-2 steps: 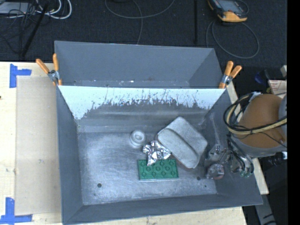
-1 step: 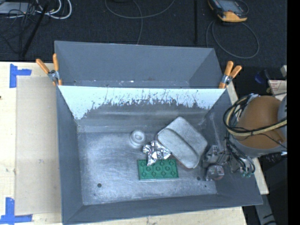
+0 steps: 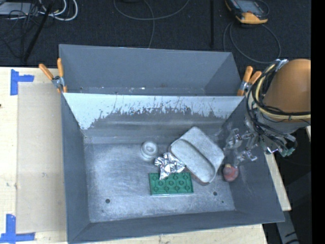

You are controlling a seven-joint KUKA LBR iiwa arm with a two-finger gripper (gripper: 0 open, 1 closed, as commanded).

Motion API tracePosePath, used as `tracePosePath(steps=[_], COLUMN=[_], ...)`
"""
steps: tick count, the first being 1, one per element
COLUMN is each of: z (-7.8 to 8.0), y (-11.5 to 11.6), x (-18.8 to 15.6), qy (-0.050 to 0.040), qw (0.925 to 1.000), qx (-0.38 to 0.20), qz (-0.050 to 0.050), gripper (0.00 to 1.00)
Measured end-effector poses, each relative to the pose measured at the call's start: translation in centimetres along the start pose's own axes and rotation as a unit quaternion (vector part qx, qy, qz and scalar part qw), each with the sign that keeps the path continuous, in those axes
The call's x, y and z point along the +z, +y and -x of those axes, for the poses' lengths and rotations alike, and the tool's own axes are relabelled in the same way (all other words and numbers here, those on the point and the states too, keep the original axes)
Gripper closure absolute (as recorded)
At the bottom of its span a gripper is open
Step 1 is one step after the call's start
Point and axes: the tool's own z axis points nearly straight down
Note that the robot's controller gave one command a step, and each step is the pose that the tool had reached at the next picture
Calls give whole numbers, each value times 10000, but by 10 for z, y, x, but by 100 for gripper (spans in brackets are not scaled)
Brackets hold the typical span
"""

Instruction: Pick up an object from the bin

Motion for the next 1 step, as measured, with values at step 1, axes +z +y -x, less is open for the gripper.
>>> tracePosePath(steps=[1], z=[-39], y=[2], x=[87], qy=[52], qw=[9951], qx=[-991], qz=[35], gripper=[100])
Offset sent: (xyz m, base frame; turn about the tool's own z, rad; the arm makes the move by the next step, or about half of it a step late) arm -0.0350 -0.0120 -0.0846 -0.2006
